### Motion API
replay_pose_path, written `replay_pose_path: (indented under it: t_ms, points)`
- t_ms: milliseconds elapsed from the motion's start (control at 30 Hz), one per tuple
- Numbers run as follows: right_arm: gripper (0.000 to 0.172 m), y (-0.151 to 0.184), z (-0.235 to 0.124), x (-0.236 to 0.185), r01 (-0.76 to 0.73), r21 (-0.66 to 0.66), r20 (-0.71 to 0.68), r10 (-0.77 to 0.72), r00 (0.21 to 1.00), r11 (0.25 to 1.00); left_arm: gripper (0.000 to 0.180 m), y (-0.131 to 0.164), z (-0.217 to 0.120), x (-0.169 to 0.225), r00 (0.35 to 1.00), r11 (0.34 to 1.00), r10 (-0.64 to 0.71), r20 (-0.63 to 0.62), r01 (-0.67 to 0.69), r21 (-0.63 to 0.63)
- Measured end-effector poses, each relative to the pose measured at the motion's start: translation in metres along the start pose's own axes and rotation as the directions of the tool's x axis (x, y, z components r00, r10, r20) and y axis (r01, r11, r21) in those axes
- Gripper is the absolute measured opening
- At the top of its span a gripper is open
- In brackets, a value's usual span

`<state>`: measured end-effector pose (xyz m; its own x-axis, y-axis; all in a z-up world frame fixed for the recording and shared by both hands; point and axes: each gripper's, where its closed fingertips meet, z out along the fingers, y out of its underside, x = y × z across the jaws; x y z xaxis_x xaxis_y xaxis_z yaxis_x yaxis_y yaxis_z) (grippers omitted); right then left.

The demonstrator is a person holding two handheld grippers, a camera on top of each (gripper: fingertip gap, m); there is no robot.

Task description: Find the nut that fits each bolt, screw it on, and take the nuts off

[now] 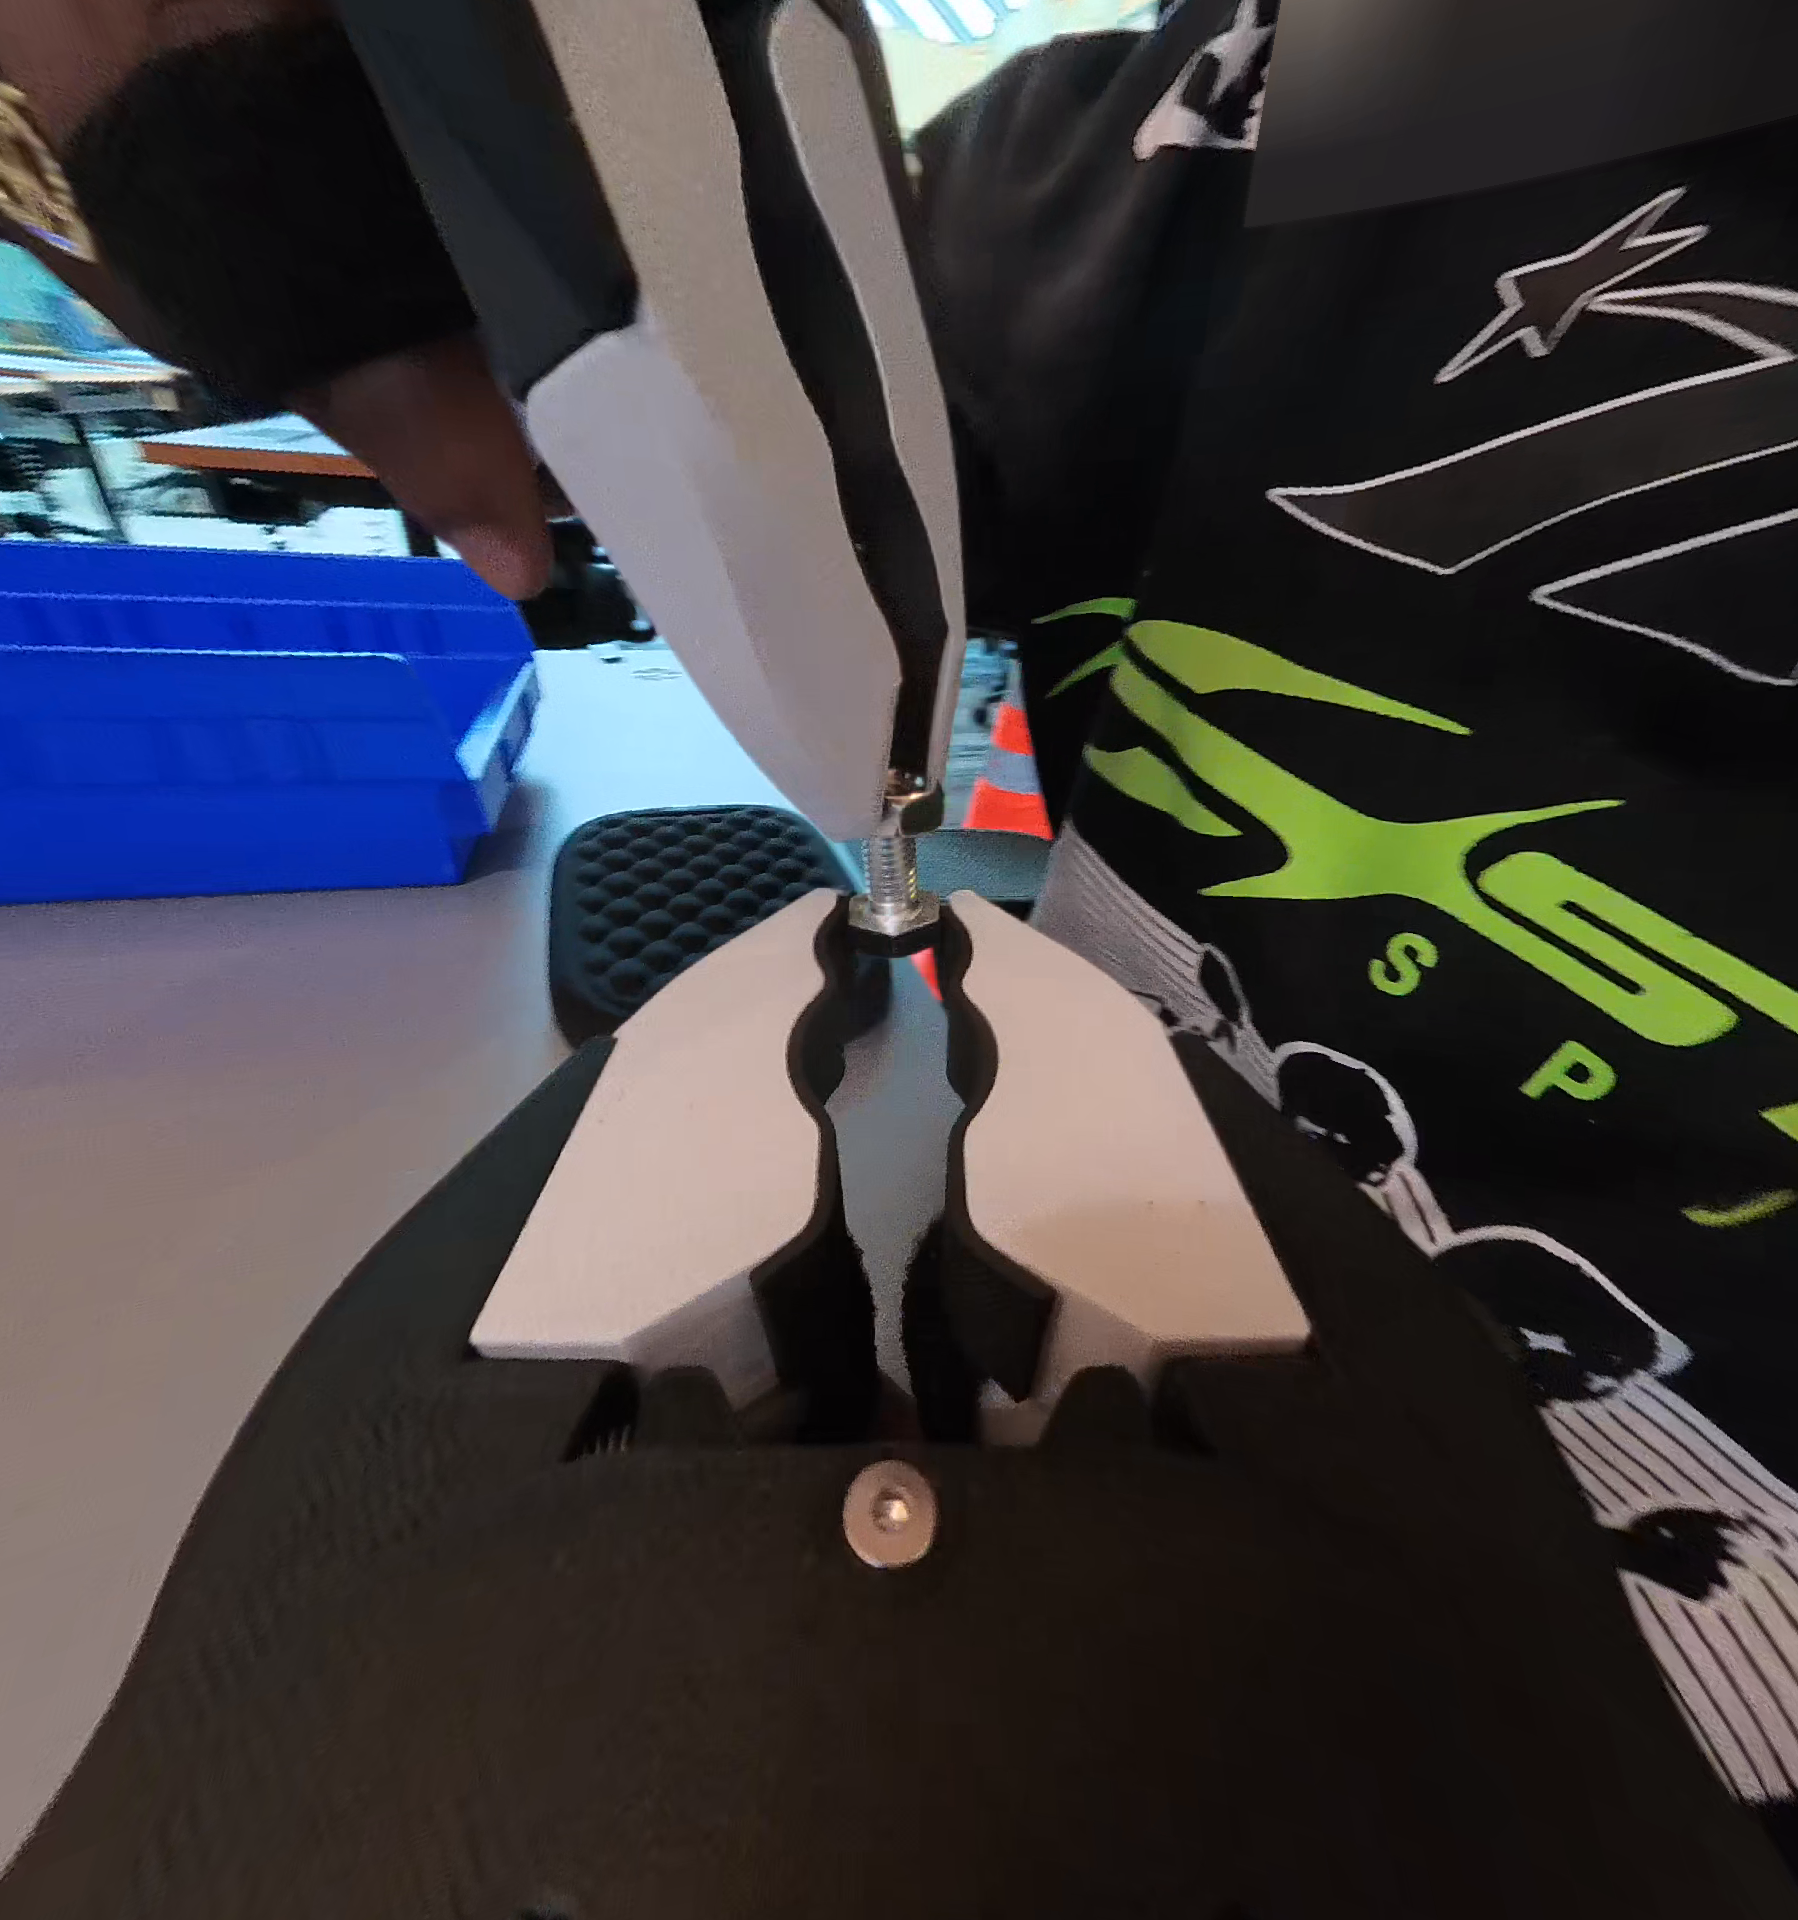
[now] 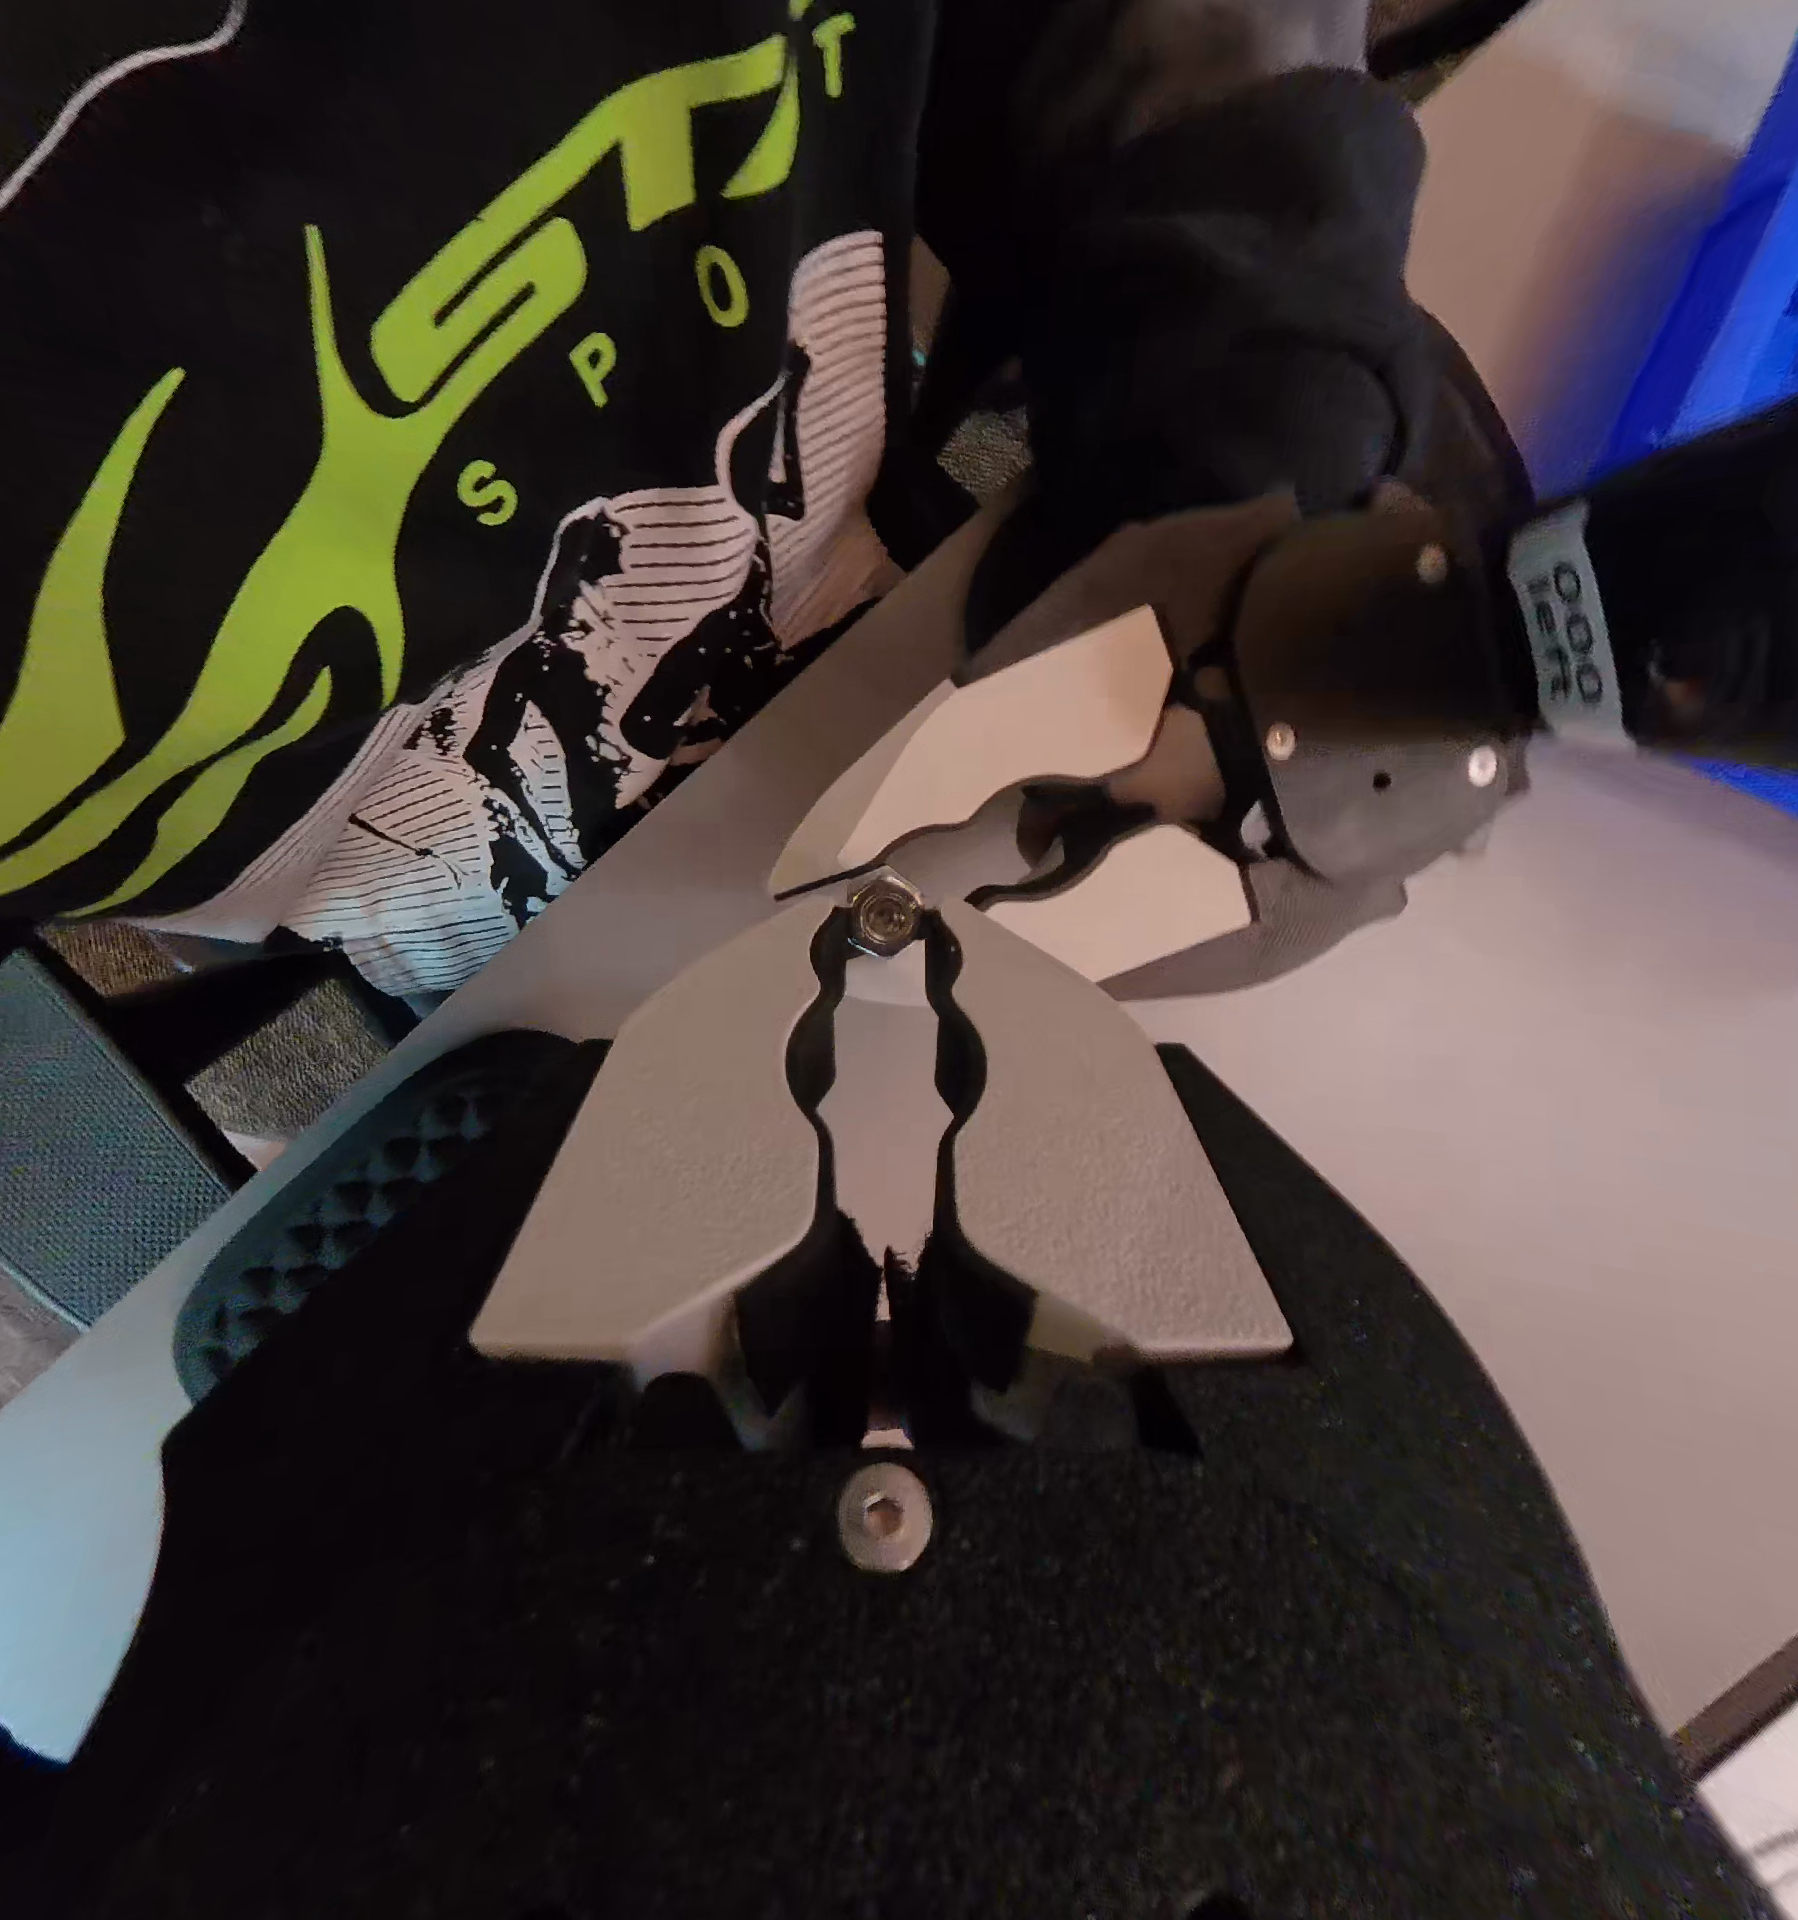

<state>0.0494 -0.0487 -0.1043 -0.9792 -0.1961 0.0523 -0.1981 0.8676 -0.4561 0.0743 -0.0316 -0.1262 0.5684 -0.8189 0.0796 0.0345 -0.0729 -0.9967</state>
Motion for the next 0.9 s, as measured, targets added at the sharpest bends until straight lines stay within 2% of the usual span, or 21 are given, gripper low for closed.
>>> replay_pose_path:
  t_ms: [100, 167, 333, 400, 500, 533, 767, 900]
  points:
    - [0.014, 0.009, -0.003, 0.007, -0.076, -0.012, -0.061, 0.075, 0.995, 0.997, 0.015, 0.0, -0.003, -0.015, 0.989, 1.0, 0.01, 0.149, -0.009, -0.009]
    - [0.014, 0.018, -0.005, 0.013, -0.135, -0.047, -0.118, 0.129, 0.985, 0.99, 0.015, 0.002, -0.006, -0.029, 0.958, 1.0, 0.015, 0.285, -0.007, -0.028]
    - [0.014, 0.033, -0.009, 0.029, -0.336, -0.044, -0.231, 0.317, 0.92, 0.941, 0.015, 0.003, -0.018, -0.056, 0.815, 0.997, 0.053, 0.577, -0.014, -0.072]
    - [0.015, 0.036, -0.01, 0.035, -0.41, -0.012, -0.268, 0.392, 0.88, 0.912, 0.015, 0.002, -0.024, -0.062, 0.759, 0.999, 0.03, 0.651, 0.003, -0.05]
    - [0.015, 0.042, -0.009, 0.04, -0.528, 0.003, -0.304, 0.504, 0.809, 0.849, 0.015, 0.006, -0.031, -0.07, 0.658, 0.992, 0.104, 0.746, -0.017, -0.124]
    - [0.015, 0.042, -0.008, 0.04, -0.55, 0.0, -0.308, 0.524, 0.794, 0.835, 0.015, 0.008, -0.031, -0.071, 0.645, 0.99, 0.122, 0.754, -0.022, -0.141]
    - [0.015, 0.045, -0.007, 0.043, -0.572, -0.001, -0.345, 0.537, 0.77, 0.82, 0.015, 0.008, -0.032, -0.072, 0.665, 0.995, 0.075, 0.743, -0.004, -0.097]
    - [0.032, 0.044, -0.005, 0.042, -0.574, 0.022, -0.332, 0.547, 0.768, 0.819, 0.015, 0.005, -0.034, -0.072, 0.67, 0.997, 0.064, 0.74, -0.015, -0.073]
